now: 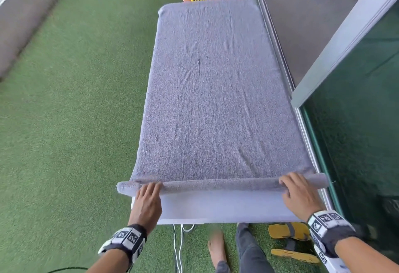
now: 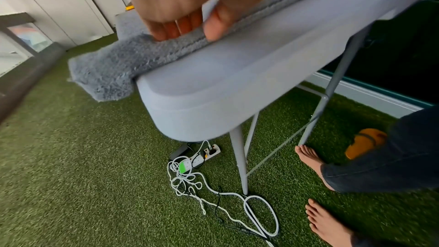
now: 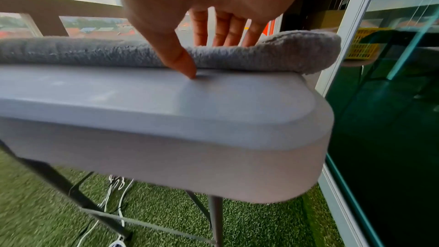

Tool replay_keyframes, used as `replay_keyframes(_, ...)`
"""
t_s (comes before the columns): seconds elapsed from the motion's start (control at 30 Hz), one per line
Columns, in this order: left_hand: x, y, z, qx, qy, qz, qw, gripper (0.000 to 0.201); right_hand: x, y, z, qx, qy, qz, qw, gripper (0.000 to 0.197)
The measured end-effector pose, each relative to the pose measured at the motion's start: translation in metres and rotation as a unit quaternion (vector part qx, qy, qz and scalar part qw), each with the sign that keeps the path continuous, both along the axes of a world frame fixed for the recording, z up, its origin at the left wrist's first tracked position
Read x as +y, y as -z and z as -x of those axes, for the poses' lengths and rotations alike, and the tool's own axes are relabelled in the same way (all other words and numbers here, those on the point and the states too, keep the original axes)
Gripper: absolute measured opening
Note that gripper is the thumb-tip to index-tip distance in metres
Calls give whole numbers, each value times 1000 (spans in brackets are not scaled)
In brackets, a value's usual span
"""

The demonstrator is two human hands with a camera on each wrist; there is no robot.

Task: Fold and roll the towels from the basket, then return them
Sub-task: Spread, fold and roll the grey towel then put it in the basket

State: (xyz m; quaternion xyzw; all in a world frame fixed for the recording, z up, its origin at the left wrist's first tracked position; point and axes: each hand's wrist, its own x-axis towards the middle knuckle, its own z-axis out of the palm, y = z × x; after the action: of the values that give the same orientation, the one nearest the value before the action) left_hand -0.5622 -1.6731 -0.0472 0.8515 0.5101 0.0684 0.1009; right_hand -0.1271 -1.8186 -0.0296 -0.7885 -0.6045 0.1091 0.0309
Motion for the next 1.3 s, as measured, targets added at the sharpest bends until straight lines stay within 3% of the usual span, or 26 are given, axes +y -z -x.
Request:
replay_keyframes(0.13,5,5,4,-12,0,23,1000,46,3,0,-2,31,20,-7,999,42)
replay_keyframes(0.23,12,-8,-7,-20,7,21,1000,35,6,-1,-5,77,59,2,995,32)
replay_keyframes(0.37,0,-17,-8,-9,4,57,998,28,-8,-7,-2,75,70,58,993,29)
replay_keyframes(0.53,-32,-23,0,-14,-3,95,995,29,-43,-8,14,3,80,69,994,28)
replay_keyframes(0.63,-38,-21,7,-14,-18,89,996,25,-49,-13,20,24,111,63,991,12)
replay_keyframes(0.77,-38,-23,-1,-15,-80,46,996,32,-48,-10,17,18,120,-1,993,23)
replay_keyframes(0.93,-55,-16,-9,-24,-52,59,997,54,-56,-2,21,31,63,43,997,42)
replay_keyframes(1.07,-38,-16,-11,-48,-45,45,997,39,-54,4,12,62,65,9,996,44)
replay_keyframes(1.17,-26,-21,-12,-56,-23,56,997,30,-47,1,11,38,66,9,997,41)
replay_keyframes(1.3,-22,-18,-5,-27,5,84,996,18,-37,-7,16,6,74,59,996,16)
